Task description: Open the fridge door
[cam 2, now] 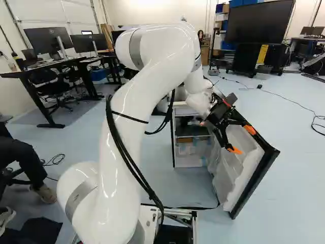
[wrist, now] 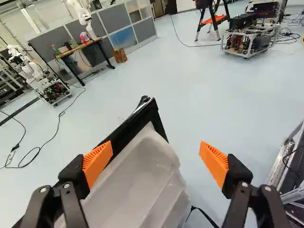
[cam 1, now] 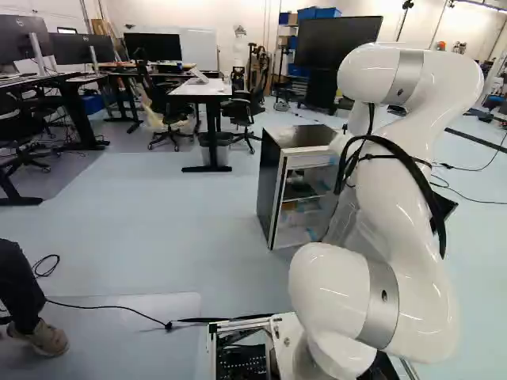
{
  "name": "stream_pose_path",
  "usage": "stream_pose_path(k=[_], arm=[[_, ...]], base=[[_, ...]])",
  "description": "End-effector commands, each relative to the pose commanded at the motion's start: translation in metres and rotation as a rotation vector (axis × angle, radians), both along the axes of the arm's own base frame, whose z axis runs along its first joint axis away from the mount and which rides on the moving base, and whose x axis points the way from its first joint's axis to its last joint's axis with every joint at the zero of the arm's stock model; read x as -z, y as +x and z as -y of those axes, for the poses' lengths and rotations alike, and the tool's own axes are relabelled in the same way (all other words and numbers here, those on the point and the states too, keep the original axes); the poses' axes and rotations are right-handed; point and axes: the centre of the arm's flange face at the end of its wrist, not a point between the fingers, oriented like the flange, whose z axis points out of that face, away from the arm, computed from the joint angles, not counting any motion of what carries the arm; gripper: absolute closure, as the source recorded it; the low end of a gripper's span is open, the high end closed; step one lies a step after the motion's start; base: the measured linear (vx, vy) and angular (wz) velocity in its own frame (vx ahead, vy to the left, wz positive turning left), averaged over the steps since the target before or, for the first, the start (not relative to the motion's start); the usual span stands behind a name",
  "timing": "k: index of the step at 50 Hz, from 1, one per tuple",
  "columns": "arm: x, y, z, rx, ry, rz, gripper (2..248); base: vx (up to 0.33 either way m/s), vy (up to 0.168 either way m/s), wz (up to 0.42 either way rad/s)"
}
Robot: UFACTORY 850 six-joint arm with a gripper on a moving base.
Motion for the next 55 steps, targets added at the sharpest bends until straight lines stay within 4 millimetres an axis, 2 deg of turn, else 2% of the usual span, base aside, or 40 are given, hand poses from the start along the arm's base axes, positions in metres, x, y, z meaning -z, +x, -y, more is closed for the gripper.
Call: stream_pose_path(k=[15,55], arm=[[0.001,-0.017,-0.022,-0.042,0.01,-0.042,3],[-0.001,-0.046,-0.107,-0.329,-0.007,-0.174,3]], base=[[0.0,0.0,0.0],[0.0,0.0,0.0]])
